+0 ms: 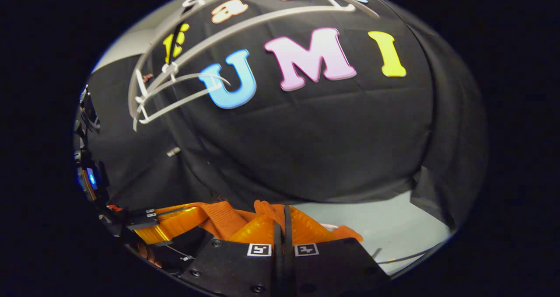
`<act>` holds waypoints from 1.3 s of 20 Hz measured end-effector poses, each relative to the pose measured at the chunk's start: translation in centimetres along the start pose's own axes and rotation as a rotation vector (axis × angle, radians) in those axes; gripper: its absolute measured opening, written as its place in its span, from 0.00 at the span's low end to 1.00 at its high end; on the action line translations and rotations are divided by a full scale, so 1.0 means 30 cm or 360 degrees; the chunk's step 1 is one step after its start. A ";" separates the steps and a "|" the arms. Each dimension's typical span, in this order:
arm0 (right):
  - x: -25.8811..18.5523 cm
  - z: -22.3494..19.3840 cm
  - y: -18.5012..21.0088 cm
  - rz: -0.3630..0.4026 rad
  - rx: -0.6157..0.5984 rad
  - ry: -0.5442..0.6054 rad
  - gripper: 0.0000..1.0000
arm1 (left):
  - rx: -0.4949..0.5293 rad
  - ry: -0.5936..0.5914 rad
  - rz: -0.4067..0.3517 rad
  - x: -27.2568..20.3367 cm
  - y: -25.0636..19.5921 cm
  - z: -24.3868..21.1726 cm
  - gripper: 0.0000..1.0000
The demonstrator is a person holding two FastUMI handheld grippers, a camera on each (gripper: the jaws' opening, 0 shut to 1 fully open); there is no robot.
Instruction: Grasp the clothes on the hanger with both hands and then place them into the laundry hamper below.
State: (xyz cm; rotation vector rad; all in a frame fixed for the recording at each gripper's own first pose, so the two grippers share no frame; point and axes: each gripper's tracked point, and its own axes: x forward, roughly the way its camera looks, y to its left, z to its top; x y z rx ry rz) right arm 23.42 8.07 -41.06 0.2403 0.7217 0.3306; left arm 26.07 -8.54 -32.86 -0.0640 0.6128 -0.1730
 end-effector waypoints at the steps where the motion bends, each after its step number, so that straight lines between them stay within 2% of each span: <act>1: 0.013 -0.066 -0.038 -0.0069 -0.0018 0.0063 0.04 | 0.0021 0.0077 0.0040 0.020 0.013 -0.077 0.05; 2: 0.027 -0.125 -0.076 -0.0132 -0.0036 0.0120 0.05 | 0.0051 0.0135 0.0092 0.040 0.032 -0.150 0.05; 4: 0.016 -0.219 -0.104 -0.0187 -0.0063 0.0219 0.07 | 0.0058 0.0244 0.0118 0.061 0.048 -0.272 0.08; 5: 0.006 -0.260 -0.115 -0.0215 -0.0085 0.0264 0.30 | 0.0039 0.0282 0.0144 0.064 0.055 -0.316 0.25; 8: -0.013 -0.327 -0.162 -0.0319 -0.0161 0.0305 0.97 | 0.0033 0.0370 0.0247 0.036 0.114 -0.423 0.93; 10: -0.018 -0.349 -0.178 -0.0362 -0.0168 0.0319 0.93 | 0.0017 0.0385 0.0238 0.029 0.102 -0.426 0.96; 15: -0.077 -0.348 -0.162 -0.0392 -0.0129 0.0346 0.96 | -0.0020 0.0300 0.0231 -0.015 0.104 -0.332 0.96; 19: -0.147 -0.246 -0.115 -0.0380 -0.0125 0.0233 0.98 | -0.0021 0.0145 0.0211 -0.107 0.098 -0.175 0.96; 26: -0.325 0.009 -0.012 -0.0392 -0.0126 -0.0049 0.97 | -0.0002 -0.0151 0.0186 -0.328 0.106 0.100 0.96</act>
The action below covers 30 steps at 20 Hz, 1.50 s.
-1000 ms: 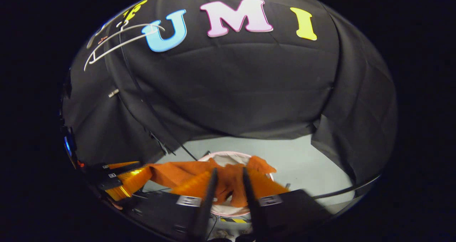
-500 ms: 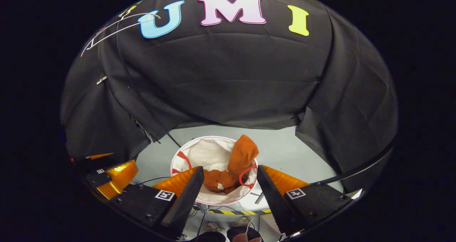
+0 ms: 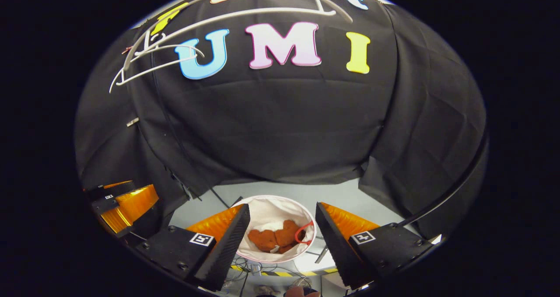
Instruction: Grasp the clothes on the hanger with both hands and then place them into the laundry hamper below.
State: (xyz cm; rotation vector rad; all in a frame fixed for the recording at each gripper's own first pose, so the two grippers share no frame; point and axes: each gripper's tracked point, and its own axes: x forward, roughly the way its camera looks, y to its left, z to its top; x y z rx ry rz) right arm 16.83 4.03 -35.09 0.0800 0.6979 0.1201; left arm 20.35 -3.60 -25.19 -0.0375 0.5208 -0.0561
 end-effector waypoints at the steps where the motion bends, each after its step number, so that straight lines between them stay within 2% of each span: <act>1: -0.033 0.039 0.008 -0.0001 0.0009 -0.0042 0.97 | 0.0012 -0.0043 -0.0004 -0.028 0.006 0.040 0.96; 6: -0.215 0.233 0.038 -0.0040 -0.0054 -0.0282 0.97 | 0.0041 -0.0247 -0.0049 -0.204 0.014 0.203 0.95; 12: -0.444 0.417 0.124 -0.0032 -0.0062 -0.0525 0.97 | 0.0051 -0.0445 -0.0087 -0.419 0.038 0.383 0.95; 15: -0.540 0.464 0.157 -0.0045 -0.0075 -0.0586 0.97 | 0.0049 -0.0515 -0.0100 -0.516 0.053 0.438 0.95; 16: -0.575 0.487 0.166 -0.0050 -0.0067 -0.0616 0.97 | 0.0046 -0.0534 -0.0107 -0.546 0.055 0.454 0.92; 20: -0.693 0.541 0.185 -0.0065 -0.0026 -0.0699 0.97 | 0.0070 -0.0603 -0.0099 -0.654 0.082 0.500 0.95; 22: -0.726 0.564 0.193 -0.0075 -0.0017 -0.0733 0.94 | 0.0091 -0.0633 -0.0101 -0.703 0.086 0.514 0.95; 24: -0.771 0.582 0.199 -0.0082 -0.0019 -0.0772 0.93 | 0.0100 -0.0655 -0.0102 -0.737 0.084 0.527 0.92; 25: -0.811 0.593 0.189 -0.0082 -0.0024 -0.0793 0.93 | 0.0094 -0.0660 -0.0106 -0.751 0.078 0.531 0.99; 27: -0.850 0.605 0.195 -0.0083 -0.0041 -0.0828 0.96 | 0.0081 -0.0663 -0.0112 -0.771 0.070 0.526 0.92; 29: -0.880 0.617 0.200 -0.0075 -0.0042 -0.0854 0.97 | 0.0082 -0.0670 -0.0113 -0.789 0.061 0.523 0.92; 30: -0.893 0.624 0.204 -0.0064 -0.0039 -0.0867 0.94 | 0.0085 -0.0680 -0.0113 -0.795 0.054 0.523 0.99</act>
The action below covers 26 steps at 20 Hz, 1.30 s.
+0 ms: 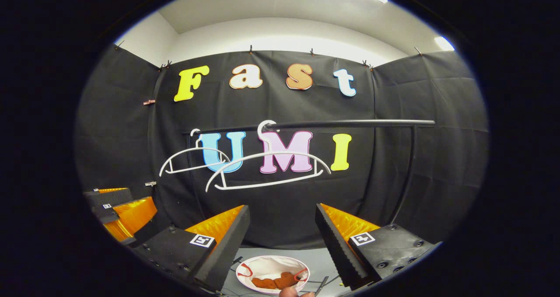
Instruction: Grasp the clothes on the hanger with both hands and then place them into the laundry hamper below.
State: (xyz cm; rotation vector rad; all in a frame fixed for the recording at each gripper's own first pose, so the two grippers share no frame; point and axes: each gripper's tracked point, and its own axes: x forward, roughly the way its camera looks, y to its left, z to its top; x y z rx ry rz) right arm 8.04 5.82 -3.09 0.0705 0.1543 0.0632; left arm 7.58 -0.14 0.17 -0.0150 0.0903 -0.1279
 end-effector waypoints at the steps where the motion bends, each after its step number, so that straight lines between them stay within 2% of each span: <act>1: -0.005 0.006 0.004 0.0004 0.0002 -0.0006 0.94 | 0.0004 -0.0011 0.0001 -0.005 -0.006 0.006 0.99; 3: -0.013 0.019 -0.002 0.0007 -0.0006 -0.0018 0.96 | 0.0008 -0.0021 -0.0008 -0.013 -0.018 0.010 0.95; 4: -0.017 0.017 -0.002 0.0001 -0.0012 -0.0023 0.93 | 0.0012 -0.0026 -0.0014 -0.017 -0.024 0.012 0.95; 8: -0.024 0.028 -0.023 -0.0021 -0.0037 -0.0041 0.93 | 0.0022 -0.0034 -0.0019 -0.022 -0.036 0.014 0.95; 9: -0.027 0.028 -0.027 -0.0021 -0.0045 -0.0043 0.96 | 0.0024 -0.0040 -0.0023 -0.025 -0.039 0.016 0.95; 16: -0.031 0.038 -0.026 -0.0020 -0.0040 -0.0056 0.96 | 0.0022 -0.0038 -0.0007 -0.034 -0.027 0.015 0.95; 17: -0.032 0.041 -0.023 -0.0017 -0.0042 -0.0058 0.93 | 0.0023 -0.0034 -0.0006 -0.034 -0.024 0.015 0.95; 18: -0.035 0.040 -0.016 -0.0011 -0.0049 -0.0061 0.96 | 0.0023 -0.0028 -0.0008 -0.032 -0.025 0.011 0.95; 23: -0.033 0.032 0.006 0.0001 -0.0057 -0.0054 0.96 | 0.0018 -0.0016 -0.0017 -0.040 -0.023 0.010 0.95; 24: -0.034 0.032 0.005 -0.0002 -0.0062 -0.0056 1.00 | 0.0018 -0.0017 -0.0017 -0.042 -0.022 0.007 0.95; 25: -0.034 0.031 0.001 -0.0006 -0.0068 -0.0059 0.93 | 0.0018 -0.0019 -0.0016 -0.042 -0.022 0.010 0.95; 26: -0.035 0.032 -0.001 -0.0010 -0.0075 -0.0060 0.96 | 0.0017 -0.0018 -0.0015 -0.040 -0.020 0.009 0.95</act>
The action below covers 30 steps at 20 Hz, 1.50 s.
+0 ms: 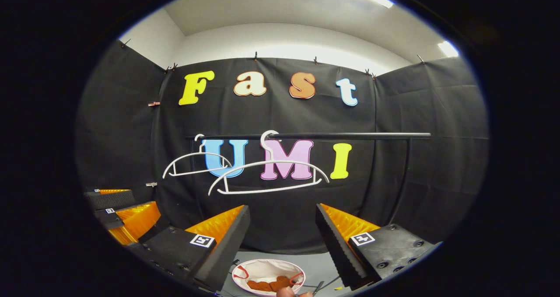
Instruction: Grasp the clothes on the hanger with both hands and then place them into the laundry hamper below.
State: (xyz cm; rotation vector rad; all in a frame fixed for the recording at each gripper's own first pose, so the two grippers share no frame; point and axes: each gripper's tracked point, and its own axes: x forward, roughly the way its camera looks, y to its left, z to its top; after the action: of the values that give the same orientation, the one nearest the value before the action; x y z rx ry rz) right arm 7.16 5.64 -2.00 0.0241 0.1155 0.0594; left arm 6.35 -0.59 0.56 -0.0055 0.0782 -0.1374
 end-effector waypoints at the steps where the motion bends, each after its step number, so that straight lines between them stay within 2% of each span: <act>1: -0.001 -0.002 -0.003 -0.0005 -0.0003 -0.0002 0.96 | 0.0001 -0.0005 0.0003 -0.002 0.001 0.002 0.95; 22: -0.007 -0.020 -0.011 -0.0043 0.0012 0.0014 0.97 | -0.0005 0.0023 -0.0010 -0.002 -0.001 -0.021 0.95; 23: -0.007 -0.020 -0.009 -0.0044 0.0011 0.0012 0.94 | -0.0006 0.0021 -0.0011 -0.003 0.001 -0.017 0.95; 24: -0.005 -0.020 -0.009 -0.0046 0.0009 0.0010 0.97 | -0.0005 0.0020 -0.0013 -0.003 0.001 -0.019 0.95; 28: -0.001 -0.019 -0.006 -0.0045 0.0011 0.0009 0.97 | 0.0002 0.0022 -0.0014 0.001 -0.003 -0.020 0.95; 29: 0.000 -0.018 -0.004 -0.0043 0.0011 0.0008 1.00 | 0.0001 0.0021 -0.0013 0.001 -0.002 -0.021 0.95; 30: 0.001 -0.016 -0.004 -0.0044 0.0009 0.0005 0.97 | -0.0002 0.0019 -0.0014 0.005 -0.002 -0.020 0.95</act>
State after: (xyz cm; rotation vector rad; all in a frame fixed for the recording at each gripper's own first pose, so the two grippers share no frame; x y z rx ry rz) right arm 7.15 5.53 -2.47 0.0283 0.1193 0.0316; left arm 6.45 -0.68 -0.06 -0.0062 0.0902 -0.1459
